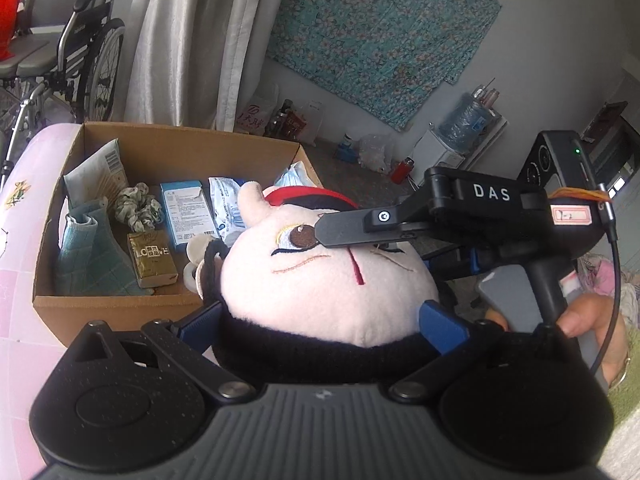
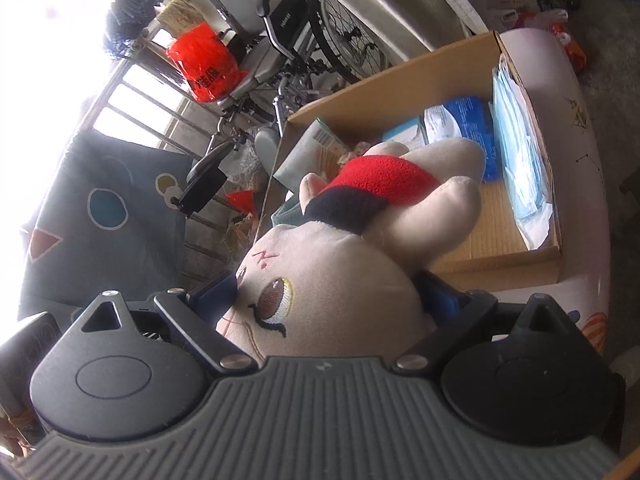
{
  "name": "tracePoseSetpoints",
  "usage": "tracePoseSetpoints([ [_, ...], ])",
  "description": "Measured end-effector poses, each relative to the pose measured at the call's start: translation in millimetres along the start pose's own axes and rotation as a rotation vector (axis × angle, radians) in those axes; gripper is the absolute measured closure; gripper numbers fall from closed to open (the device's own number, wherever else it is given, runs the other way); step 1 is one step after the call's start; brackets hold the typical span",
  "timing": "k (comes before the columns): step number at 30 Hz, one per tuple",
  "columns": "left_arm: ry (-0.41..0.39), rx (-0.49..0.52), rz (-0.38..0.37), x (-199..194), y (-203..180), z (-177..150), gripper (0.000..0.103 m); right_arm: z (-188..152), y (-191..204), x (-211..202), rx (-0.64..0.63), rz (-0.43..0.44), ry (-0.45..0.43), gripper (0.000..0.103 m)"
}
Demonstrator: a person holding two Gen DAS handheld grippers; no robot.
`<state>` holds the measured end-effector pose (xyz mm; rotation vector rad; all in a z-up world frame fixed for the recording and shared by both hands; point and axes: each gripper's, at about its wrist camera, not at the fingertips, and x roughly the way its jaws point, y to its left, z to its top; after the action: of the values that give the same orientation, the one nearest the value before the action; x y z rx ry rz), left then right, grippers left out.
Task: Organize soft objects
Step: 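Lift the plush cat toy with both tools and carry it over the box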
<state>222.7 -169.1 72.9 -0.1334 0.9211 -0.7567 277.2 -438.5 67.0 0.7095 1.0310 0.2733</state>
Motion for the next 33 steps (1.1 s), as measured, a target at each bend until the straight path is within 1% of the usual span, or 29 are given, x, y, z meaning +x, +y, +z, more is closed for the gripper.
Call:
tracePoseSetpoints([
  [1, 0.014, -0.027, -0.006, 8, 5, 5, 0.0, 12, -8, 11, 0.025, -0.006, 0.037, 0.007],
  [3, 0.039, -0.074, -0.023, 22, 15, 13, 0.0, 23, -17, 27, 0.063, -0.025, 0.077, 0.007],
  [6, 0.059, -0.142, -0.066, 40, 31, 23, 0.0, 39, -28, 46, 0.073, -0.055, 0.114, 0.007],
  [8, 0.061, -0.166, -0.116, 47, 36, 27, 0.0, 44, -31, 56, 0.071, -0.046, 0.142, 0.007],
  [11, 0.044, -0.153, -0.123, 52, 32, 33, 0.0, 51, -27, 62, 0.033, -0.066, 0.138, 0.007],
  [16, 0.041, -0.123, -0.08, 59, 30, 36, 0.0, 53, -25, 70, -0.024, -0.092, 0.151, 0.007],
  [19, 0.048, -0.137, -0.102, 52, 39, 30, 0.0, 52, -30, 69, -0.008, -0.074, 0.156, 0.007],
  [22, 0.026, -0.138, -0.074, 42, 50, 19, 0.0, 52, -39, 67, 0.021, -0.053, 0.158, 0.007],
  [25, 0.073, -0.134, -0.057, 52, 57, 15, 0.0, 51, -43, 68, 0.036, -0.039, 0.157, 0.006],
  [29, 0.129, -0.172, -0.145, 69, 62, 15, 0.0, 47, -43, 68, 0.01, -0.029, 0.141, 0.008],
  [33, 0.119, -0.17, -0.154, 74, 59, 15, 0.0, 44, -44, 61, -0.001, -0.007, 0.108, 0.01],
])
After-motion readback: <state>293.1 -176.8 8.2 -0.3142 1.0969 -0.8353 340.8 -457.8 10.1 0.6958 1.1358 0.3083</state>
